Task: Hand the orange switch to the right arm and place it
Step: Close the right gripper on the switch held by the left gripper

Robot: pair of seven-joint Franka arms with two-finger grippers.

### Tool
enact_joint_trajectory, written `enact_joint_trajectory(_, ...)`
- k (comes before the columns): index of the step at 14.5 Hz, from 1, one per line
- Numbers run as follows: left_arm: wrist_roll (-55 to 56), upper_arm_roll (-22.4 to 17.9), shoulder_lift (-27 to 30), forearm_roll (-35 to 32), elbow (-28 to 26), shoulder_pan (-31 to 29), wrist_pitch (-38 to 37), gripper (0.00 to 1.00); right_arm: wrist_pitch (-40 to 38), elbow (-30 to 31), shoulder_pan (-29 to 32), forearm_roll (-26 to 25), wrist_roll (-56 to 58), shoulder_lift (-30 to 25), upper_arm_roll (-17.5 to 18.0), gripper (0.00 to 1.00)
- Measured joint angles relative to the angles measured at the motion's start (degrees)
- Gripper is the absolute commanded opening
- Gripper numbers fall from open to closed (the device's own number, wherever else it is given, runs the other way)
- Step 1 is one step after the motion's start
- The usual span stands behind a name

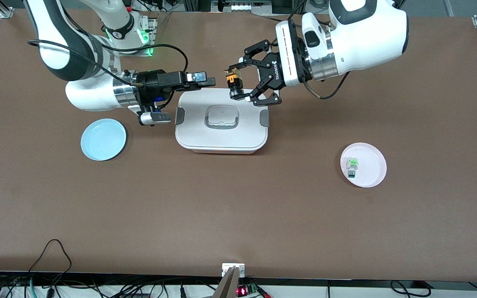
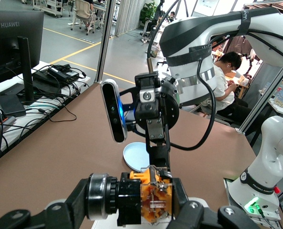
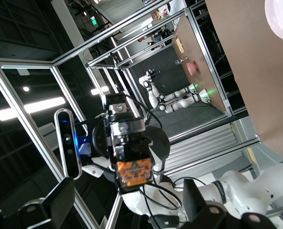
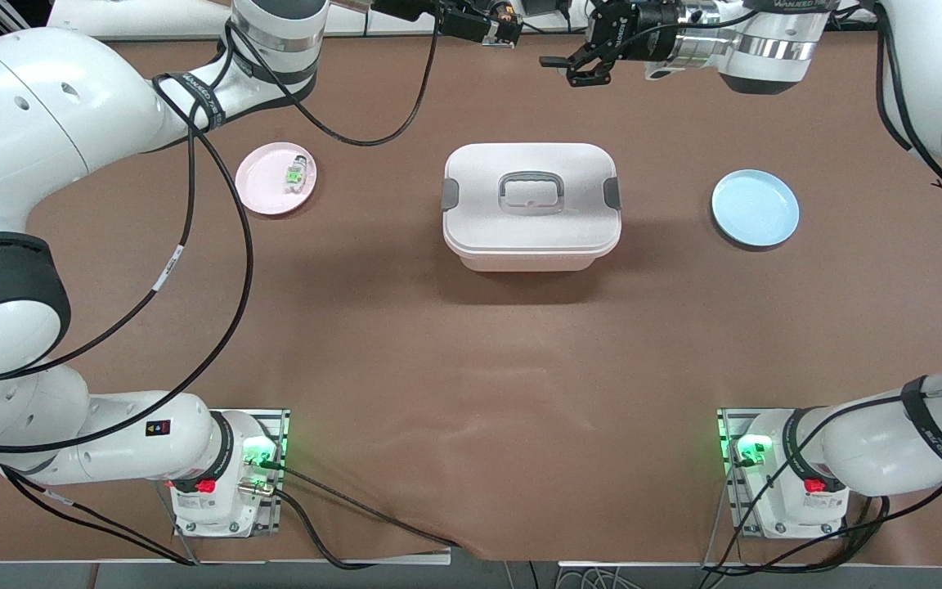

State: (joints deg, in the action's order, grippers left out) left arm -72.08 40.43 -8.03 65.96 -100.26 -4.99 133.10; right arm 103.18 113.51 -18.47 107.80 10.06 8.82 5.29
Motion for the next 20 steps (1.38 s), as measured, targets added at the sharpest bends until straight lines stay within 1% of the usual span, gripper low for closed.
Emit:
enact_joint_trajectory(3,-0.07,0.0,-0.02,0.0,-0.03,0.0,0.0,0.31,2.36,0.0,-3.46,4.45,1.31,0.54,0.03,1.0)
enact_joint_trajectory(5,-0.11,0.01,-0.02,0.0,-0.03,0.0,0.0,0.31,3.15,-0.05,-5.01,6.3,1.67,0.6,0.03,0.99)
enact_joint_trajectory(6,-0.14,0.02,-0.02,0.0,-0.03,0.0,0.0,0.31,3.37,-0.2,-5.35,6.97,1.67,0.6,0.03,0.97)
enact_joint_trajectory(10,-0.2,0.02,-0.02,0.0,-0.03,0.0,0.0,0.31,4.6,-1.45,-5.6,8.37,1.5,0.7,0.01,0.91)
enact_joint_trajectory(14,-0.22,0.02,-0.02,0.0,-0.03,0.0,0.0,0.31,6.91,-2.75,-5.69,9.52,1.16,1.94,0.0,0.91)
enact_joint_trajectory(15,-0.22,0.02,-0.02,0.0,-0.03,0.0,0.0,0.31,7.03,-3.1,-5.69,9.66,1.15,2.43,0.0,0.9)
enact_joint_trajectory(16,-0.22,0.02,-0.01,0.0,-0.03,0.0,0.0,0.31,7.09,-3.46,-5.7,9.77,1.15,2.93,-0.01,0.88)
enact_joint_trajectory(18,-0.22,0.02,-0.02,0.0,-0.03,0.0,0.0,0.31,7.11,-4.15,-5.72,9.86,1.15,3.65,-0.01,0.79)
enact_joint_trajectory(20,-0.23,0.02,-0.02,0.0,-0.04,0.0,0.0,0.31,7.15,-4.35,-5.73,9.87,1.14,3.77,-0.01,0.65)
